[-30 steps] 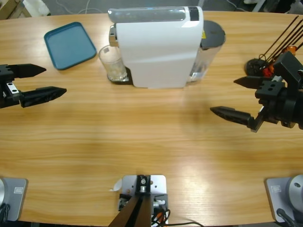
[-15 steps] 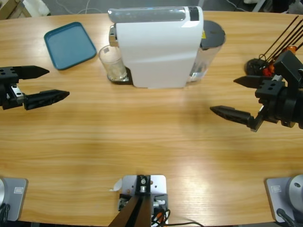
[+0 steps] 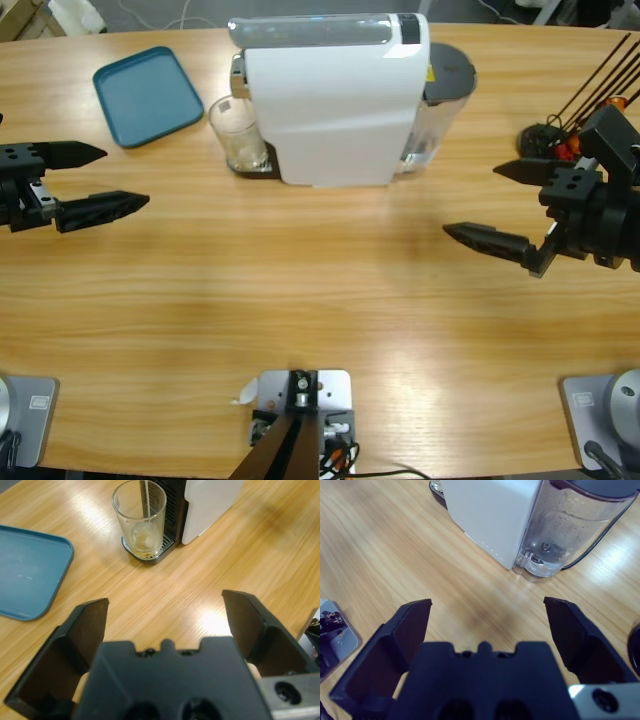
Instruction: Pour coffee
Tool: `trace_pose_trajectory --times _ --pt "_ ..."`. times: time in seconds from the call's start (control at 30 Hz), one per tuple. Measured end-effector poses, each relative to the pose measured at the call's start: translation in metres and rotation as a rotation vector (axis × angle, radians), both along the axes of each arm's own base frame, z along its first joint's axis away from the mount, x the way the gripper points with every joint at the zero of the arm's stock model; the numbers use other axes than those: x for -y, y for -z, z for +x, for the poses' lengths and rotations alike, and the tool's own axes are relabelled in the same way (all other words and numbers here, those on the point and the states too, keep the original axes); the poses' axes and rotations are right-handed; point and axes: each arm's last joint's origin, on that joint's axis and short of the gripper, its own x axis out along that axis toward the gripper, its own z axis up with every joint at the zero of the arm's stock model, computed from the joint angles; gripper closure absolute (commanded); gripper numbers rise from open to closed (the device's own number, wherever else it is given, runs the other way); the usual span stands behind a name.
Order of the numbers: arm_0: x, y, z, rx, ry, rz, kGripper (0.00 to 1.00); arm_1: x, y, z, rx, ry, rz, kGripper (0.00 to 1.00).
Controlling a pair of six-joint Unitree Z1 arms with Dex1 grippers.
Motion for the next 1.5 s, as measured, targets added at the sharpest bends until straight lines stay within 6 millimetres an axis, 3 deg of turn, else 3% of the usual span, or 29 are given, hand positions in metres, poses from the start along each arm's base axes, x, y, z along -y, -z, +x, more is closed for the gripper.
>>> trace_pose_trajectory --times 0.3,1.5 --pt "-0.015 -0.006 -0.015 0.096 -0.079 0.003 0.046 0.0 0.0 0.0 0.0 0.0 0.0 0.0" --pt "-0.014 -0.005 -0.013 0.111 -0.082 -0.006 0.046 0.0 0.0 0.0 0.001 0.0 0.001 0.0"
